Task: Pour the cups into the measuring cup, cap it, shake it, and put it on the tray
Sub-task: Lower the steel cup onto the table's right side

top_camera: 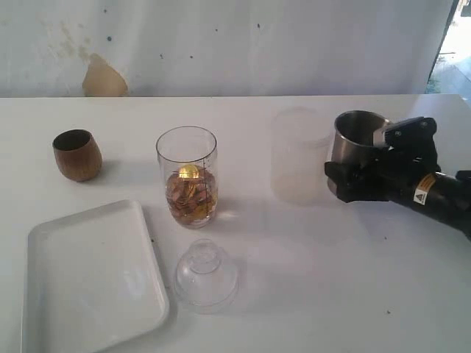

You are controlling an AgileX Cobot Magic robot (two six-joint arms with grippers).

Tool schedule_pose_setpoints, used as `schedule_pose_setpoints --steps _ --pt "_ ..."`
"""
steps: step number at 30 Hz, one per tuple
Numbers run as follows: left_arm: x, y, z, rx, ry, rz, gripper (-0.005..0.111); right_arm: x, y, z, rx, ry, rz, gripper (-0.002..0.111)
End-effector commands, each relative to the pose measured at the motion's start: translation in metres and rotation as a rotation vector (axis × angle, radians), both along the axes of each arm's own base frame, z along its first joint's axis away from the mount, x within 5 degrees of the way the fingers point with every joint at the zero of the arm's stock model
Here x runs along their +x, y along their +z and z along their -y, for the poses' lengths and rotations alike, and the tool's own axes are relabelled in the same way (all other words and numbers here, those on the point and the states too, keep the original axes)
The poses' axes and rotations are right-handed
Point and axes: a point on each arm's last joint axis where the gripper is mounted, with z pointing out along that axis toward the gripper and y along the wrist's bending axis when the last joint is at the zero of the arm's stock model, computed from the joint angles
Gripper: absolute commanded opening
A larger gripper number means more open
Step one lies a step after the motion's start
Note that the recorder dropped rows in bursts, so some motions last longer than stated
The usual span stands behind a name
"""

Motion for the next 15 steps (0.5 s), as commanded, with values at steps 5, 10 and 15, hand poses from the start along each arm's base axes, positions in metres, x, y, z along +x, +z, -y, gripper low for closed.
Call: schedule_pose_setpoints --steps 5,10,15 --pt "0.000 -0.001 0.000 0.001 0.002 0.005 0.001 0.009 0.009 -0.030 -0.011 0.095 0.043 0.000" --pt "0.000 -0.001 0.000 0.001 0.002 0.005 0.001 0.010 0.008 -0.027 -0.061 0.086 0.045 0.000" --pt "0.000 -0.001 0.000 0.001 0.002 0.005 0.001 0.014 0.006 -0.015 -0.092 -0.063 0.020 0.000"
